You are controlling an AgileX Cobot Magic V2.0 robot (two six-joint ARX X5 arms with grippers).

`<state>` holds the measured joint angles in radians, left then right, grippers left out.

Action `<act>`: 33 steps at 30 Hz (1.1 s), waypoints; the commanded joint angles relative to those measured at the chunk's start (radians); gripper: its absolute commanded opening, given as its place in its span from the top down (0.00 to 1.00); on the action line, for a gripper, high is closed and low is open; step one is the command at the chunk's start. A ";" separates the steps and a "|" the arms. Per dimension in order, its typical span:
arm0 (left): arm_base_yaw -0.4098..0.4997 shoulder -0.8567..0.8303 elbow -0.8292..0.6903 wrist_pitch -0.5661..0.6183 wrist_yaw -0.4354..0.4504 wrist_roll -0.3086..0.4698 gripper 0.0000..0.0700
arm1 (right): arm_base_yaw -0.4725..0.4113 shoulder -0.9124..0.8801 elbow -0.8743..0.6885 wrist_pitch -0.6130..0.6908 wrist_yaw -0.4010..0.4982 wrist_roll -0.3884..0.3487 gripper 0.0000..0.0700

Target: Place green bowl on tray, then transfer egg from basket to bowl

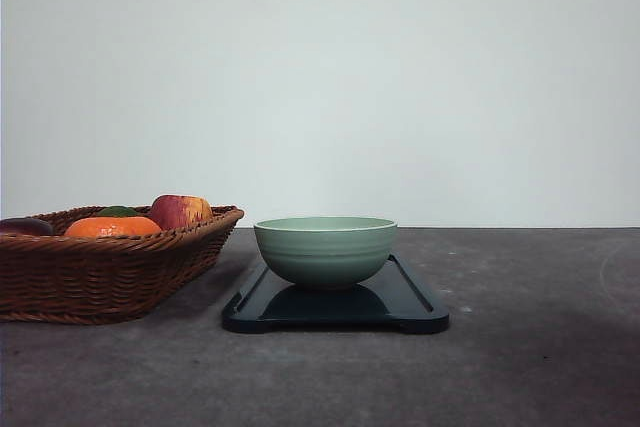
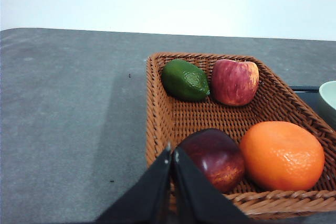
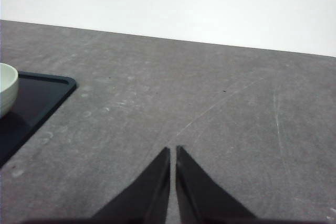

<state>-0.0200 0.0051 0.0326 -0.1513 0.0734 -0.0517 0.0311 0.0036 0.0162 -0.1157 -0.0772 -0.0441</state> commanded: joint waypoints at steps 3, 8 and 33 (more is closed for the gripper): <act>0.000 -0.002 -0.019 0.013 -0.003 0.010 1.00 | 0.000 0.000 -0.004 0.011 0.000 0.011 0.98; 0.000 -0.002 -0.019 0.012 -0.003 0.010 1.00 | 0.000 0.000 -0.004 0.011 0.000 0.011 0.98; 0.000 -0.002 -0.019 0.013 -0.003 0.010 1.00 | 0.000 0.000 -0.004 0.011 0.000 0.011 0.98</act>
<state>-0.0200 0.0051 0.0326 -0.1513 0.0731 -0.0514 0.0311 0.0036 0.0162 -0.1157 -0.0772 -0.0441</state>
